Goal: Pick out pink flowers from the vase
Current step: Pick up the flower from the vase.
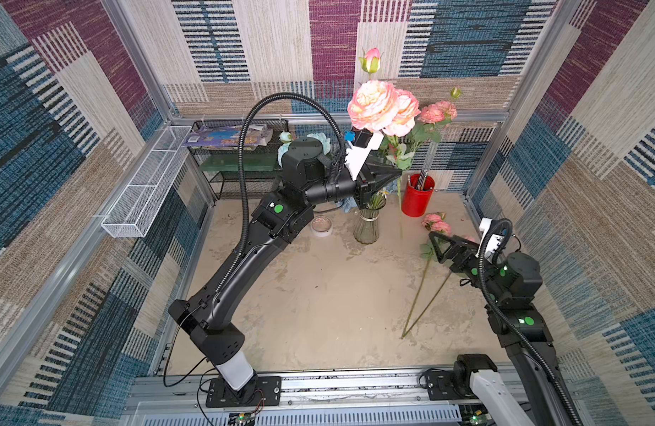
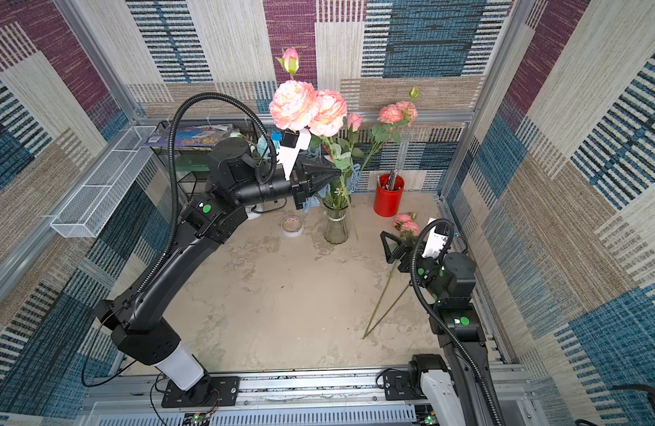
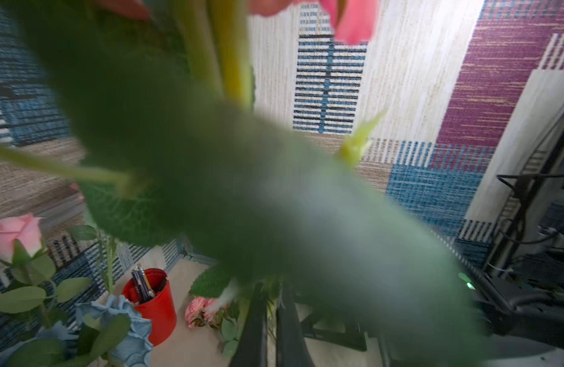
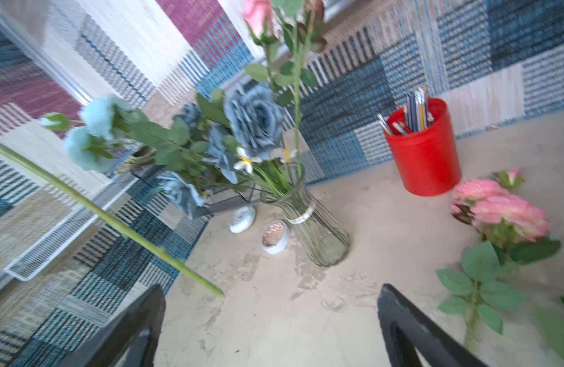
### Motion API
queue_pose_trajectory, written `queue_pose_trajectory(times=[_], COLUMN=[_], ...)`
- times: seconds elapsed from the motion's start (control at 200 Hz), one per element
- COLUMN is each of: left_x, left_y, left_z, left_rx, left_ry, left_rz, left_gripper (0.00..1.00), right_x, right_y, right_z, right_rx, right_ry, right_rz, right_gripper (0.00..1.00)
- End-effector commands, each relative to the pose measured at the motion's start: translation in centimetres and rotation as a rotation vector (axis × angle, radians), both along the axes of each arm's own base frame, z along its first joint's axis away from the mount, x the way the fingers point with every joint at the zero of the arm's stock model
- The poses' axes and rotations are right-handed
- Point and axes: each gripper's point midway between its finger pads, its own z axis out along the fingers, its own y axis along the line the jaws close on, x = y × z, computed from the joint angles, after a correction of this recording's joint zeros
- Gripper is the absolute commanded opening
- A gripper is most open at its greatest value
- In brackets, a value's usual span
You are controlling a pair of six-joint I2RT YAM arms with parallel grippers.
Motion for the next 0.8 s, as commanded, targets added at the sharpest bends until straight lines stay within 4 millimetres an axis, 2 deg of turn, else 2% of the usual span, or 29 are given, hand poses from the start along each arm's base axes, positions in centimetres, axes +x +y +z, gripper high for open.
queue_pose_trajectory(times=[0.0, 0.175, 0.25, 0.366, 0.466, 0.516, 0.601, 0.646, 0.706, 0.746, 0.791], left_x=[-2.9, -3.6, -3.6, -3.6, -3.5, -3.3, -3.1, -3.0, -3.0, -2.9, -2.8], left_y=[0.1, 0.1, 0.0, 0.0, -0.1, -0.2, -0.3, -0.3, -0.3, -0.3, -0.3], left_z=[-0.4, -1.7, -2.2, -2.9, -3.4, -3.7, -4.2, -4.4, -4.8, -5.1, -5.2], left_rx=[0.008, 0.013, 0.013, 0.014, 0.018, 0.021, 0.027, 0.03, 0.034, 0.037, 0.038], left_ry=[0.024, 0.069, 0.085, 0.096, 0.111, 0.114, 0.123, 0.127, 0.133, 0.137, 0.14], left_rz=[-0.144, -0.186, -0.194, -0.195, -0.196, -0.195, -0.187, -0.183, -0.181, -0.18, -0.175], left_gripper=[0.0, 0.0, 0.0, 0.0, 0.0, 0.0, 0.0, 0.0, 0.0, 0.0, 0.0], right_x=[-1.5, -3.1, -4.2, -5.6, -6.5, -6.6, -6.8, -6.9, -6.6, -6.4, -6.1], right_y=[2.5, 5.1, 7.0, 9.8, 12.5, 13.8, 15.1, 15.4, 15.3, 15.2, 15.1], right_z=[3.5, 6.8, 7.9, 8.8, 8.7, 8.3, 7.8, 7.7, 7.5, 7.3, 7.0], right_rx=[0.034, 0.054, 0.067, 0.057, 0.014, -0.001, -0.009, -0.012, -0.02, -0.026, -0.032], right_ry=[-0.104, -0.217, -0.245, -0.265, -0.258, -0.237, -0.22, -0.219, -0.217, -0.211, -0.202], right_rz=[0.171, 0.341, 0.468, 0.592, 0.647, 0.671, 0.703, 0.698, 0.678, 0.663, 0.647], right_gripper=[0.99, 0.95, 0.94, 0.9, 0.84, 0.78, 0.59, 0.48, 0.39, 0.29, 0.25])
